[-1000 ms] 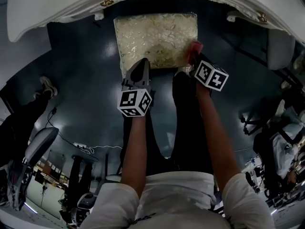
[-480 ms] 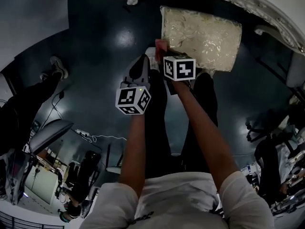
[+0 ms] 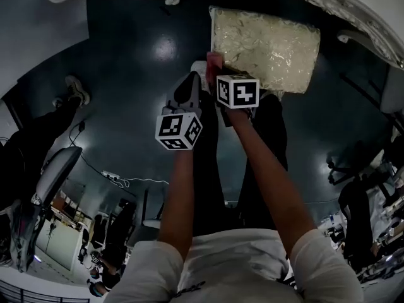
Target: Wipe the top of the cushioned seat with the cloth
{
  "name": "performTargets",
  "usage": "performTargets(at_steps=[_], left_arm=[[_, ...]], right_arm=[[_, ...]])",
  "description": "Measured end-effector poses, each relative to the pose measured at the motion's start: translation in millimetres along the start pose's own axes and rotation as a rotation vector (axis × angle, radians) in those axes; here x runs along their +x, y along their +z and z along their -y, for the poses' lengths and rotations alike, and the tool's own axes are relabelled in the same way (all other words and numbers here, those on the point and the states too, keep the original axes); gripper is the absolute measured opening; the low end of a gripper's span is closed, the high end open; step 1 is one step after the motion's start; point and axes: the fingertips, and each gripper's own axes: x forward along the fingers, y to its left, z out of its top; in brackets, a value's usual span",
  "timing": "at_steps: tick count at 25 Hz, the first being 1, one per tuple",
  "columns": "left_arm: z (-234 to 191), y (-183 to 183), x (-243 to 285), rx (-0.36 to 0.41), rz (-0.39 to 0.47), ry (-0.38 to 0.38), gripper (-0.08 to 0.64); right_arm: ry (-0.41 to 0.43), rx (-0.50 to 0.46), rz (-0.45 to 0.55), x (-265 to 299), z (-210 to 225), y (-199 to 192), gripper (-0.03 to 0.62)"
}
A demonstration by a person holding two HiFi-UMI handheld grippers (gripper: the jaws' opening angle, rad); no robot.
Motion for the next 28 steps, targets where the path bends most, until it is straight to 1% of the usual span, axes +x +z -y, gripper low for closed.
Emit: performTargets(at_steps=[4, 10, 16, 20, 23, 25, 28], left_arm=[[39, -4, 20, 0.021, -0.009, -0.039, 0.012], [90, -13, 45, 0.041, -0.019, -0.072, 0.012], [147, -33, 73, 0.048, -0.040, -0.113, 0.012], [187, -49, 91, 0.058, -0.054, -0.146, 0.012], [210, -61, 101, 0.073, -0.070, -0.168, 0.012], [222, -66, 104, 0.080, -0.076, -0.181, 0.012], [232, -68, 106, 0.090, -0.078, -0.191, 0.012]], right_arm=[[0.029, 0.007, 0.021, -22, 24, -3, 0.025], [0.021, 0.041, 0.037, -60, 83, -3, 0.026], [-0.034, 0.065, 0.070, -108, 165, -7, 0.026], [-0.089, 0.069, 0.079, -136, 214, -10, 0.026], [-0.124, 0.097, 0.104, -155, 246, -15, 0.026], [-0.160, 0.106, 0.122, -167, 263, -17, 0.026], [-0.239, 0.112, 0.128, -180, 291, -24, 0.025]])
